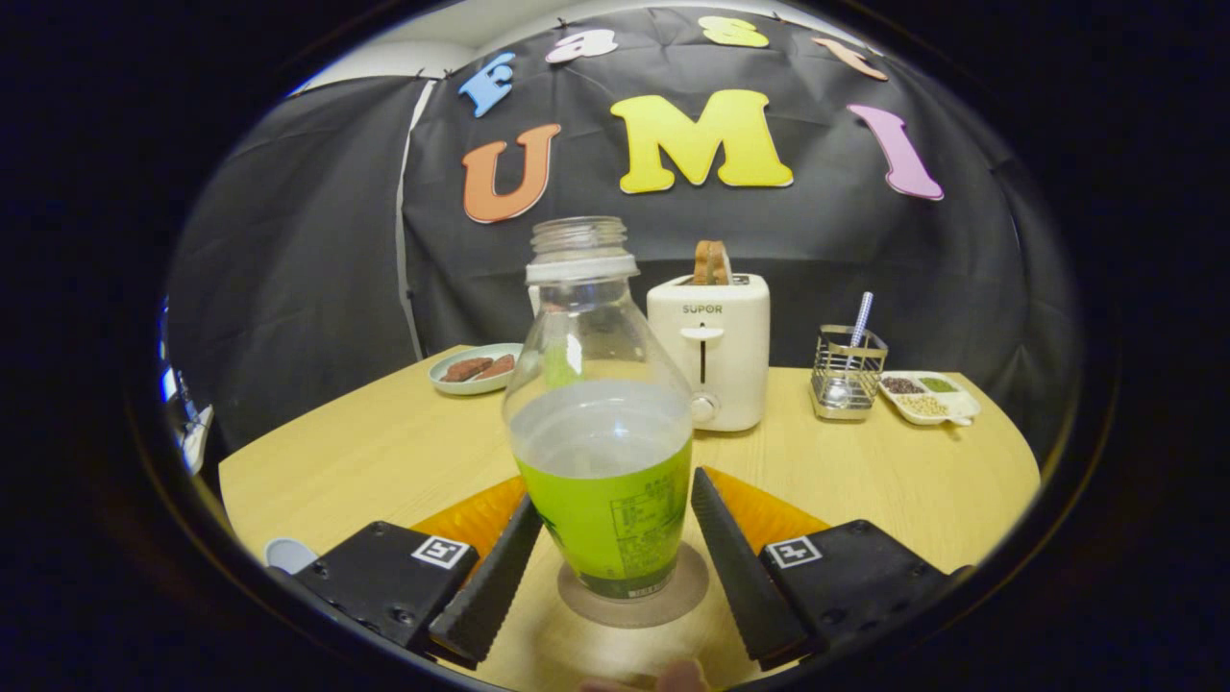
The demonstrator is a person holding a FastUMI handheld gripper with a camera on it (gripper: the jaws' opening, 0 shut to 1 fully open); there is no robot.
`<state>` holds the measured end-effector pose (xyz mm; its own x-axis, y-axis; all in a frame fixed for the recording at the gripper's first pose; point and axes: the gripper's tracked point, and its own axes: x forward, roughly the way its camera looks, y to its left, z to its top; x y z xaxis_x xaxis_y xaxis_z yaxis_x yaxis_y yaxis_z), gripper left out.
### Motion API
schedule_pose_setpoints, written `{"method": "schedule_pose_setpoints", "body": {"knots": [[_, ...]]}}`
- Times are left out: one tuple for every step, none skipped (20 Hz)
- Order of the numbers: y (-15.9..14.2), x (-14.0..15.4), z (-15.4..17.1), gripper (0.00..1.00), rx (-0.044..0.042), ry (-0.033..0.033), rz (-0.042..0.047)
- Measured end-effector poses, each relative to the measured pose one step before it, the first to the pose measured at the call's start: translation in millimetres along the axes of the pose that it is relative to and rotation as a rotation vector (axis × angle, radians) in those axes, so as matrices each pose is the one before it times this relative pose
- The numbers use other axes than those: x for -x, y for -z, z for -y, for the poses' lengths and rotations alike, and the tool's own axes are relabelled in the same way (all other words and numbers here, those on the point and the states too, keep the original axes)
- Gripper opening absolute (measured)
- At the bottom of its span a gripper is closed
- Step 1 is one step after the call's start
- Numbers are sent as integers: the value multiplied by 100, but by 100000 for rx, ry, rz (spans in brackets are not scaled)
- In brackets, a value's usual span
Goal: Take the bottle from table, then pour the juice into the cup, finally place the bottle on the coaster
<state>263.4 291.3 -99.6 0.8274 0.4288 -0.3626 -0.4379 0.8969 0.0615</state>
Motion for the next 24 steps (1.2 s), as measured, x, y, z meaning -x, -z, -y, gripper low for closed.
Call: {"method": "schedule_pose_setpoints", "body": {"knots": [[-56,6,29,97,292,227,27],[43,65,64,97,147,345,0],[-91,48,120,97,-103,427,124],[-29,176,9,97,-280,185,289],[12,93,114,97,-282,366,-61],[120,247,19,99,-366,226,-226],[136,73,-19,99,-245,-155,-212],[170,123,-169,99,-55,-620,-236],[128,118,-100,100,45,51,-222],[187,286,8,100,-90,414,34],[36,77,-118,100,-281,-8,186],[202,162,-114,100,-574,168,-10],[87,159,-65,100,-822,175,214],[183,154,-65,100,-741,198,141],[122,182,76,99,-461,490,-28],[139,300,81,99,-802,435,-117],[185,217,52,99,-1104,83,-308],[317,405,-152,99,-856,-351,-471],[128,470,19,99,-977,20,36],[38,536,84,99,-784,62,678],[-87,633,-47,99,-413,-244,596],[109,632,-104,99,-143,-179,600],[-88,820,-18,99,85,155,720],[-65,831,82,99,101,344,979]]}}
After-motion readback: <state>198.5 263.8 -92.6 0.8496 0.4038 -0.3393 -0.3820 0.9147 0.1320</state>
